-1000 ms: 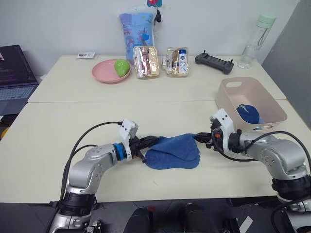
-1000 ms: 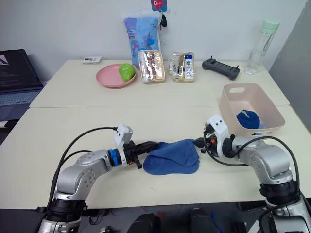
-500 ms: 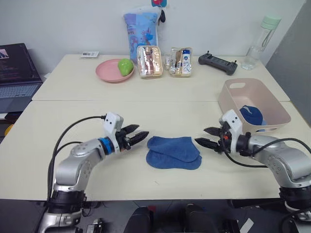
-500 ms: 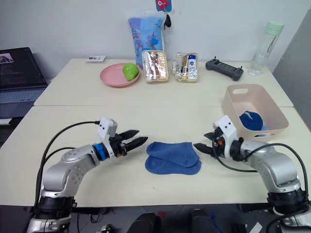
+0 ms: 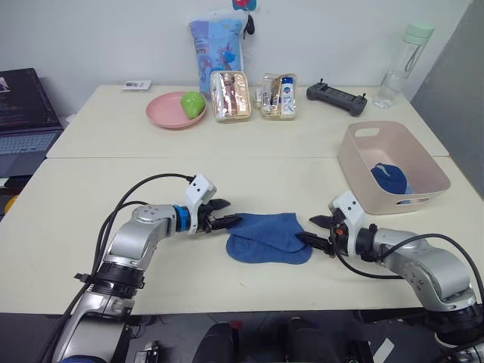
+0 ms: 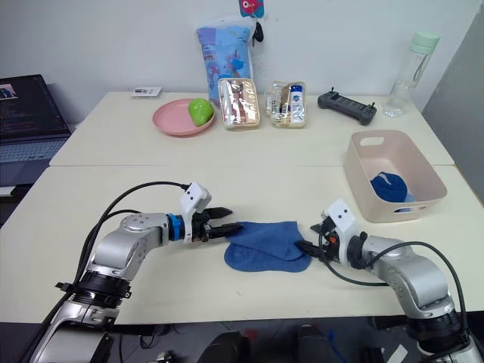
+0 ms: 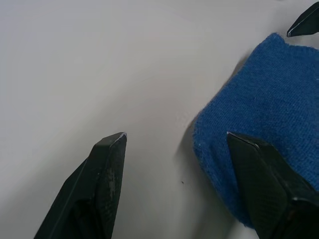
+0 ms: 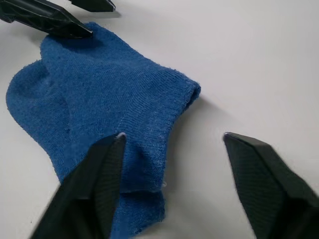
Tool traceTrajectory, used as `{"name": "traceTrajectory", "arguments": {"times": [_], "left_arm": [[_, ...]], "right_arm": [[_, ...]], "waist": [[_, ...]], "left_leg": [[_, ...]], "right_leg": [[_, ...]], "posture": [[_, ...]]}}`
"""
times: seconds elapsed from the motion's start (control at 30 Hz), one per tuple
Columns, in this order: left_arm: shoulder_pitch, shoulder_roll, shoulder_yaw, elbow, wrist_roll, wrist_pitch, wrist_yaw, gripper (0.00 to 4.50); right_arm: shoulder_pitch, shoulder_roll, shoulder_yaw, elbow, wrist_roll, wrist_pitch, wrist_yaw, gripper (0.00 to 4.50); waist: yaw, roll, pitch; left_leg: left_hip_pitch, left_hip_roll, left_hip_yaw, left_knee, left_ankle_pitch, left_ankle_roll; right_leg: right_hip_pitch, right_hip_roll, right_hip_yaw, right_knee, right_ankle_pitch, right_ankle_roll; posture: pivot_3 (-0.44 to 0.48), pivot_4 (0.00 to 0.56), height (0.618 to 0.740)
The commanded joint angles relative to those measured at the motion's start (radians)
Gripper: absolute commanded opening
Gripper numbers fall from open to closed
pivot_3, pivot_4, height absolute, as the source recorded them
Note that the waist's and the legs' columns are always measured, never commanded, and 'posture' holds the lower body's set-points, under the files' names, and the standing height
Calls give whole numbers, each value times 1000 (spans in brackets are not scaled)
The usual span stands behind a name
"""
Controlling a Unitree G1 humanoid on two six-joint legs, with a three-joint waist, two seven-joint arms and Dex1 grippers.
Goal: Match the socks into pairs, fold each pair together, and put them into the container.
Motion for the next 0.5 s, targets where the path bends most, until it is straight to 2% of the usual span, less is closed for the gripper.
{"name": "traceTrajectory", "arguments": {"times": [0.03, 0.23, 0.27, 0.5], "left_arm": [[-18, 7, 15, -14, -13, -10, -38, 2144], [3, 12, 10, -44, -11, 15, -49, 260], [9, 13, 11, -54, -14, 20, -50, 35], [28, 9, 33, -94, -27, 33, -35, 35]], "right_arm": [[-9, 22, -17, -26, 35, -6, 15, 2100], [-9, 31, -8, -10, 28, -13, 23, 17], [-7, 31, -10, -4, 24, -18, 24, 0], [-11, 29, -76, -12, 87, 18, 38, 0]], "waist": [[0, 0, 0], [0, 0, 0], [0, 0, 0], [0, 0, 0]], "left_leg": [[0, 0, 0, 0, 0, 0], [0, 0, 0, 0, 0, 0], [0, 0, 0, 0, 0, 0], [0, 0, 0, 0, 0, 0]], "right_leg": [[0, 0, 0, 0, 0, 0], [0, 0, 0, 0, 0, 0], [0, 0, 0, 0, 0, 0], [0, 0, 0, 0, 0, 0]], "posture": [[0, 150, 740], [0, 150, 740], [0, 150, 740], [0, 150, 740]]}}
